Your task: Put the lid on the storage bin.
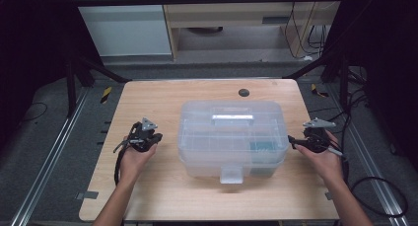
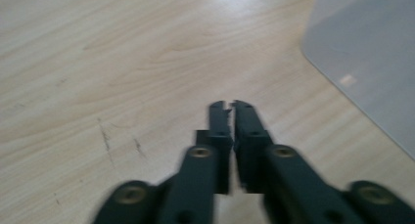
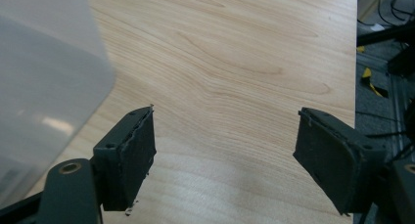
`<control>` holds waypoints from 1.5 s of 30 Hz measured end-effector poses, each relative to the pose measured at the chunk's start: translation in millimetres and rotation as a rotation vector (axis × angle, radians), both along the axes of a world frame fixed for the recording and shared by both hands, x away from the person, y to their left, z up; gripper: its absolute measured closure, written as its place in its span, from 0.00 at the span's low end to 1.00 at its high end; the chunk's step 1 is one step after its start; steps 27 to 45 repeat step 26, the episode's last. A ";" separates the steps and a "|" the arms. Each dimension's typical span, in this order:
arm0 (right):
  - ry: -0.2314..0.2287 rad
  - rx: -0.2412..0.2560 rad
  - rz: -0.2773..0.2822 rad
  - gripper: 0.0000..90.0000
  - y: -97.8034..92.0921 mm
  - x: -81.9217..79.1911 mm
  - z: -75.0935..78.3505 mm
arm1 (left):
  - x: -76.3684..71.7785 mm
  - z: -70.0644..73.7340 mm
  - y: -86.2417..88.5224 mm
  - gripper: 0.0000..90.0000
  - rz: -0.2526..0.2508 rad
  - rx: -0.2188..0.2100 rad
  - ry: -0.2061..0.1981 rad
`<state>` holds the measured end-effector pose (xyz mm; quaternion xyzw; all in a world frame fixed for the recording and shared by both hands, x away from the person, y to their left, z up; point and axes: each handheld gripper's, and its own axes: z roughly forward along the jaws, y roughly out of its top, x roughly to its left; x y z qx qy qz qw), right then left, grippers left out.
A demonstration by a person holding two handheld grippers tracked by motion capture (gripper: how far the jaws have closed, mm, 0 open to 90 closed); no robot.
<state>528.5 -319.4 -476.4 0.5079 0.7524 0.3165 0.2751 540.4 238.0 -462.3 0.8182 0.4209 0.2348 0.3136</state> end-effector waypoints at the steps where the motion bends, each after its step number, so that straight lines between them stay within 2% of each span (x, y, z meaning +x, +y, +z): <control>1: 0.000 0.001 -0.008 0.25 0.2 1.4 -1.7 | 1.7 -1.6 -0.2 0.74 0.011 -0.005 -0.008; 2: 0.002 0.006 -0.015 0.25 0.3 2.5 -3.3 | 3.8 -3.4 -0.3 0.65 0.024 -0.008 -0.013; 5: 0.018 0.003 -0.033 0.24 -0.4 6.5 -8.7 | 8.7 -8.8 -0.5 0.44 0.047 -0.014 -0.020; 7: 0.023 0.002 -0.034 0.24 -0.3 7.9 -12.0 | 12.0 -14.1 -0.8 0.35 0.062 -0.008 -0.005; 10: 0.036 0.025 -0.044 0.23 -0.4 8.2 -17.6 | 14.9 -22.6 0.8 0.26 0.075 -0.039 0.028; 12: 0.042 0.027 -0.046 0.23 -1.3 8.4 -22.3 | 15.9 -26.6 1.4 0.22 0.085 -0.043 0.045; 14: 0.051 0.024 -0.054 0.23 -1.0 8.5 -26.1 | 17.5 -31.9 1.2 0.18 0.103 -0.030 0.065; 16: 0.052 0.039 -0.056 0.23 -0.7 8.3 -29.6 | 18.4 -38.0 1.3 0.15 0.110 -0.053 0.082; 17: 0.048 0.055 -0.055 0.23 -1.2 8.4 -30.8 | 18.5 -40.1 2.0 0.12 0.111 -0.075 0.079; 20: 0.045 0.084 -0.062 0.19 -0.7 8.2 -33.3 | 17.6 -45.1 3.8 0.06 0.110 -0.093 0.041; 24: 0.048 0.089 -0.067 0.15 0.5 7.9 -34.6 | 18.0 -45.6 3.2 0.03 0.129 -0.092 0.045; 26: 0.058 0.085 -0.073 0.08 1.2 8.7 -35.1 | 18.7 -45.7 3.1 0.01 0.141 -0.084 0.049; 45: 0.058 0.085 -0.073 0.08 1.2 8.7 -35.1 | 18.7 -45.7 3.1 0.01 0.141 -0.084 0.049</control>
